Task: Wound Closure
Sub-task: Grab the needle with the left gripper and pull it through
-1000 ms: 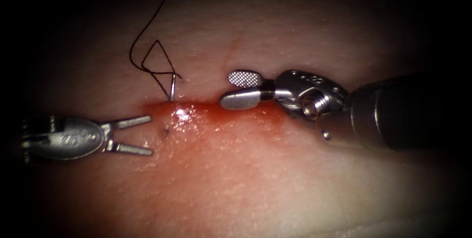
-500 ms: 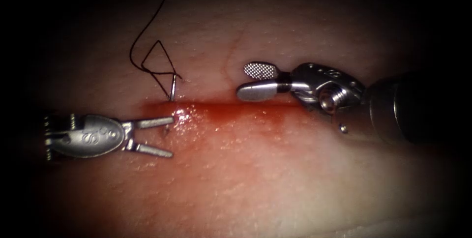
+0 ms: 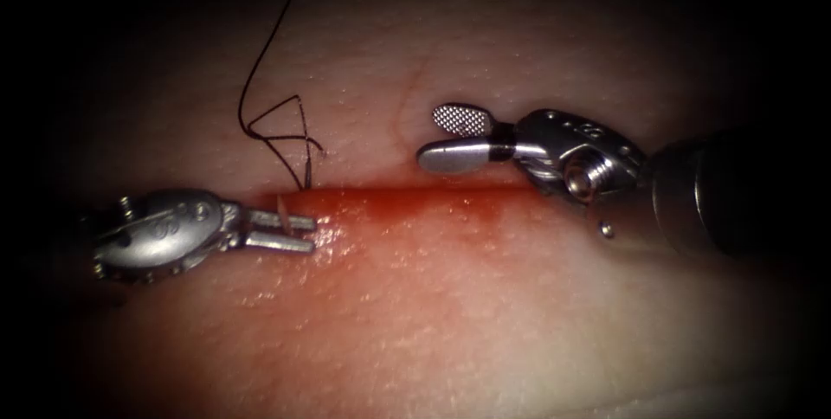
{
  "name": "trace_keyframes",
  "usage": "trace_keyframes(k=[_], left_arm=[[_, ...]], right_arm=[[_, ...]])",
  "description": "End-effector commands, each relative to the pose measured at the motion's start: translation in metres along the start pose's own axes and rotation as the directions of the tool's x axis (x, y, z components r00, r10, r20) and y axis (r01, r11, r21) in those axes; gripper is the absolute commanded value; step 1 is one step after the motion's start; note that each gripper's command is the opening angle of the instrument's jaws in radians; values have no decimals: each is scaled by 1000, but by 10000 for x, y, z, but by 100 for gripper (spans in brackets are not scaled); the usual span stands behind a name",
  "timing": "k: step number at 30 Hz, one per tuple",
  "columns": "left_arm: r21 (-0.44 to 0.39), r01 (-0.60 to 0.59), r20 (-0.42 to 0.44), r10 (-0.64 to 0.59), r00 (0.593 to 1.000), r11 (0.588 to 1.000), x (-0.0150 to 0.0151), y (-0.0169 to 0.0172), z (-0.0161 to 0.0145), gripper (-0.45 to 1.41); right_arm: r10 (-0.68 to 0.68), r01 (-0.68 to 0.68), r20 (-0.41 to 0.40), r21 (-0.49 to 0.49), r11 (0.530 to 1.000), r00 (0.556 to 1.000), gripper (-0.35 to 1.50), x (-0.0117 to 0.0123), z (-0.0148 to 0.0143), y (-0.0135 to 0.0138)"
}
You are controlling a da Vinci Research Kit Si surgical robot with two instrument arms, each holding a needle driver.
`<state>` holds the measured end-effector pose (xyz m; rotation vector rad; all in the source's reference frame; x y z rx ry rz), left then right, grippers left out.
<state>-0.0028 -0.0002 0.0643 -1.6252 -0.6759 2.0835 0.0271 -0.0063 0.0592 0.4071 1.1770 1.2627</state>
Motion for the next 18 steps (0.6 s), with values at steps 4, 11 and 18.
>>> trace_keyframes(k=[4,11,18], left_arm=[[-33,174,-47,-175,983,984,3,-4,1,-45],[-110,372,-99,-382,919,922,22,-4,-13,-45],[-289,566,-121,-616,779,772,45,-1,-30,-45]], right_arm=[[0,0,-1,2,1000,1000,96,-5,8,0],[0,0,0,4,1000,1000,96,-5,9,0],[0,0,0,6,1000,1000,94,-7,11,-2]])
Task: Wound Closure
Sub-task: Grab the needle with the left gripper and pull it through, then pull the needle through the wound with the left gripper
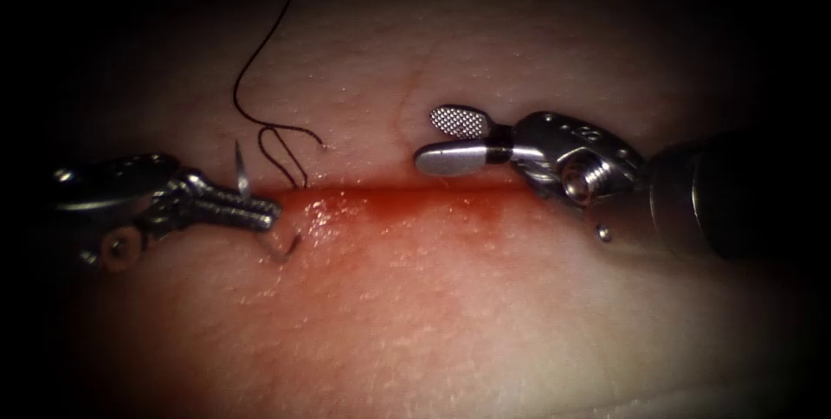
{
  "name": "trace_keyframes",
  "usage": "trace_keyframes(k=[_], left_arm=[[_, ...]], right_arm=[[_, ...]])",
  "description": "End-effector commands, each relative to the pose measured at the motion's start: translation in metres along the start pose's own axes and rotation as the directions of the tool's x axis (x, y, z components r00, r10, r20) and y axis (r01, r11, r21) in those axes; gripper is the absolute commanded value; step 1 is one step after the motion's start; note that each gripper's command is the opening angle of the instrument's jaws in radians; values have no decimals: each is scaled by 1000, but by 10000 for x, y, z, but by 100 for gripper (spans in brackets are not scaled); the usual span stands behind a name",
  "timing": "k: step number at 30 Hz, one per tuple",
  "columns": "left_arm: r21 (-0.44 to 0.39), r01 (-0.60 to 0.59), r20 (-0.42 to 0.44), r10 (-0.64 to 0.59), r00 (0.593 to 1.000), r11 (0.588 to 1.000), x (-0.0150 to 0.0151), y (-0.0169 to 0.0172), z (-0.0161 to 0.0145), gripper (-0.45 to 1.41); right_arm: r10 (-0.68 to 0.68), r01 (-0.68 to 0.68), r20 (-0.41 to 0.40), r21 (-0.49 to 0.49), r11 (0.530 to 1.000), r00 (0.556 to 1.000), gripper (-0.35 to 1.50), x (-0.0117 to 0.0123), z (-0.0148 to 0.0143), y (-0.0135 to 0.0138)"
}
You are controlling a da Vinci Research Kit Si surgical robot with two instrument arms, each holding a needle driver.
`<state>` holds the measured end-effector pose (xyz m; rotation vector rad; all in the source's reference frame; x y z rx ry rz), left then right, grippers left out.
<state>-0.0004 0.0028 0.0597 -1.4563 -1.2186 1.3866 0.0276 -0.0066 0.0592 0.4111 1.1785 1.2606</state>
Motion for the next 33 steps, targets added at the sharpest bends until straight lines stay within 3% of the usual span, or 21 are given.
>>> trace_keyframes(k=[1,9,11,12,15,17,18,20,24,25,26,27,28,29,33], left_arm=[[-19,14,-1,-14,1000,1000,2,-4,3,-45],[-67,20,12,-19,1000,998,24,23,-9,-45],[-84,-100,0,101,995,991,31,34,-13,-45],[-85,-218,-15,218,976,972,37,42,-14,-45],[-78,-387,-31,386,922,919,44,55,-17,-45],[-71,-522,-39,521,853,850,51,64,-20,-45],[-50,-621,-40,620,784,782,57,69,-22,-45],[-15,-717,-30,717,696,696,64,75,-22,-45],[34,-799,-8,800,600,600,73,81,-22,-45],[60,-836,12,837,548,546,77,84,-22,-45],[70,-844,17,845,534,532,78,84,-22,-45],[114,-890,74,890,451,442,82,86,-21,-45],[125,-903,94,901,422,410,84,86,-21,-45],[155,-927,115,926,360,341,87,87,-22,-45],[231,-954,155,961,229,191,104,92,-26,-45]], right_arm=[[0,0,0,5,1000,1000,94,-5,9,0],[-1,1,0,4,1000,1000,93,-5,9,-1],[-1,1,0,6,1000,1000,93,-6,10,-1],[0,0,1,8,1000,1000,93,-6,10,-1],[0,-1,15,35,999,1000,93,-8,13,-5],[-29,26,34,62,998,999,83,-13,16,-13],[-51,46,55,87,995,997,79,-17,20,-23],[-106,97,73,118,988,992,81,-21,28,-38],[-195,185,77,130,974,978,84,-23,38,-58],[-221,209,79,136,968,972,83,-23,41,-64],[-232,220,80,136,966,969,83,-24,42,-66],[-250,238,84,134,962,965,83,-25,45,-68],[-257,244,88,133,961,962,83,-26,46,-69],[-270,257,91,132,957,959,83,-28,48,-69],[-279,266,103,124,956,955,67,-37,57,-71]])
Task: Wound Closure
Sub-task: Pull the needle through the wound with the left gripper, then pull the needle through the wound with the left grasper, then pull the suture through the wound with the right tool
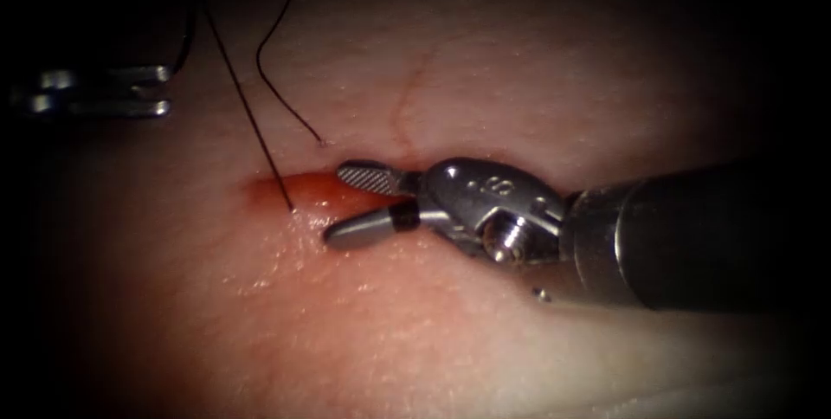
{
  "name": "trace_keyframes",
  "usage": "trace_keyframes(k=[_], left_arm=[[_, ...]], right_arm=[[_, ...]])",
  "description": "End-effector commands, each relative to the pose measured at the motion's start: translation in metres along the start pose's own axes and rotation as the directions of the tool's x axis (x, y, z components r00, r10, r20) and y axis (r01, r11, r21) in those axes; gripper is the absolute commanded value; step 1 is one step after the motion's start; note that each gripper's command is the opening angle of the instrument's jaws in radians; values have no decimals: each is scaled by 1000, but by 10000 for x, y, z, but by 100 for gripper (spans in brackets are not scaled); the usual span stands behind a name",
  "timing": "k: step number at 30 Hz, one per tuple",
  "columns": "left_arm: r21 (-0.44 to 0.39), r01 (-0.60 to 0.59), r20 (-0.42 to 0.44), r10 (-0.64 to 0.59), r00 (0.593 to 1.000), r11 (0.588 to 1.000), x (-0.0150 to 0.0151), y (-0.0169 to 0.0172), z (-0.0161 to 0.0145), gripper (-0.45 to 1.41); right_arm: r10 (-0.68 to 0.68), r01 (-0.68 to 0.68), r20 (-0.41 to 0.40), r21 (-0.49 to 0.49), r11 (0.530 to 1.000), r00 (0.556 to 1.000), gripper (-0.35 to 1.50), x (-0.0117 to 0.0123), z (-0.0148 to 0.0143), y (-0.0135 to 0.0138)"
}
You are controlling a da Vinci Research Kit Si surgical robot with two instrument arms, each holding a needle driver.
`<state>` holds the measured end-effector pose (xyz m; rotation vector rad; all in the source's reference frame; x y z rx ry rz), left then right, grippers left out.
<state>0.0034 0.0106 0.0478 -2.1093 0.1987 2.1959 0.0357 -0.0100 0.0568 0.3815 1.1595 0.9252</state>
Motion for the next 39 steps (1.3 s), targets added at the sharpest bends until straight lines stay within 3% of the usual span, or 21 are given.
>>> trace_keyframes(k=[1,14,23,25,26,27,29,35,39], left_arm=[[8,-11,0,11,1000,1000,-5,-4,5,-45],[51,-80,-5,81,997,995,30,-34,-2,-45],[57,-80,-9,81,997,995,5,2,-7,-45],[57,-78,-10,79,997,995,0,8,-8,-45],[59,-76,-12,77,997,995,-1,11,-9,-45],[59,-74,-12,74,997,996,-2,14,-10,-45],[62,-69,-12,70,997,996,-3,21,-13,-45],[65,-66,-7,67,998,996,-9,43,-17,-45],[97,-110,18,109,994,989,-21,80,-13,-45]], right_arm=[[-2,2,5,0,1000,1000,67,-6,12,-1],[-11,11,15,-11,1000,1000,61,-16,39,-10],[-23,23,39,4,1000,999,42,-25,60,-20],[-29,29,60,-6,1000,998,34,-29,66,-18],[-32,32,62,-9,999,998,12,-31,68,-16],[-32,33,64,-12,999,997,7,-32,68,-15],[-34,36,64,-30,999,997,-32,-31,64,-13],[35,-26,112,-78,997,993,-35,-34,56,-18],[65,-55,128,-79,995,990,-35,-40,44,-36]])
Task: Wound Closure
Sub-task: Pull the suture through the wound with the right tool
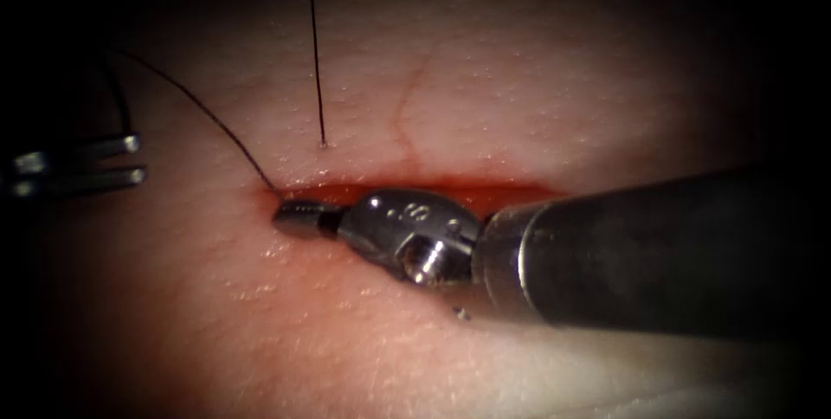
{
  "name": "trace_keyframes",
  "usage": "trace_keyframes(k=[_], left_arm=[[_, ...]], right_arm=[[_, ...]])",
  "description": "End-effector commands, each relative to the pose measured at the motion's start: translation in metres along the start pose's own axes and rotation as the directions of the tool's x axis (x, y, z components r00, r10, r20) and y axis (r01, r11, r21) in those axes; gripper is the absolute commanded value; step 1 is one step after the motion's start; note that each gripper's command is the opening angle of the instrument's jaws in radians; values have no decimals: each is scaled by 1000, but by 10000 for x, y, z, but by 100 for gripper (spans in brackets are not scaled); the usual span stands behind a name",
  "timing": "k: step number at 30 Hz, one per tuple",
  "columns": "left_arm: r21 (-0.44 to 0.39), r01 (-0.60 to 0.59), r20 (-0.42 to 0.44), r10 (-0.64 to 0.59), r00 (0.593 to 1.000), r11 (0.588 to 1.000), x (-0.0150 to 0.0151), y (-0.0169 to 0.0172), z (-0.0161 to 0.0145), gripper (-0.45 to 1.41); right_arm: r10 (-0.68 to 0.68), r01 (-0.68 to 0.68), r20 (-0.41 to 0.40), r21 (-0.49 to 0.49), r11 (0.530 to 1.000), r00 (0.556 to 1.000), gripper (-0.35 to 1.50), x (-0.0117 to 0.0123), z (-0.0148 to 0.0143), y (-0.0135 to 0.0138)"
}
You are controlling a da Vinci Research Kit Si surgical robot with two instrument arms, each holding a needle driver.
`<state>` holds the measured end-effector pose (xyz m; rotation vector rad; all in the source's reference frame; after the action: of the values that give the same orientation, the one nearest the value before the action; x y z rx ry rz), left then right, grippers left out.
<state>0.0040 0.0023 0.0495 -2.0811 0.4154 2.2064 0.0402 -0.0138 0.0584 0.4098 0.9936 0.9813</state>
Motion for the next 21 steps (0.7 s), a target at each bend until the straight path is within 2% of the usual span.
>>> trace_keyframes(k=[1,5,7,13,15,18,19,20,21], left_arm=[[5,-10,5,10,1000,1000,-7,6,6,-45],[6,17,20,-17,1000,1000,-15,25,10,-45],[7,31,26,-31,999,999,-21,31,14,-45],[20,34,58,-35,998,999,-24,68,21,-45],[0,26,65,-26,998,1000,-23,83,23,-45],[-19,24,65,-23,998,1000,-24,86,22,-45],[-20,25,64,-24,998,999,-24,85,21,-45],[-21,26,64,-25,998,999,-24,83,20,-45],[-25,29,61,-28,998,999,-25,79,17,-45]], right_arm=[[-2,2,0,2,1000,1000,-35,-6,2,-8],[11,-11,1,7,1000,1000,-35,-4,-25,-33],[20,-20,-1,24,1000,1000,-35,-5,-39,-57],[10,-11,13,72,997,1000,-35,-17,-48,-102],[14,-15,18,86,996,1000,-35,-19,-53,-117],[-60,60,-9,104,993,998,-35,-14,-59,-129],[-72,74,-23,106,992,997,-16,-11,-58,-128],[-85,89,-39,107,990,996,21,-9,-58,-126],[-98,105,-71,107,989,993,84,-5,-58,-119]])
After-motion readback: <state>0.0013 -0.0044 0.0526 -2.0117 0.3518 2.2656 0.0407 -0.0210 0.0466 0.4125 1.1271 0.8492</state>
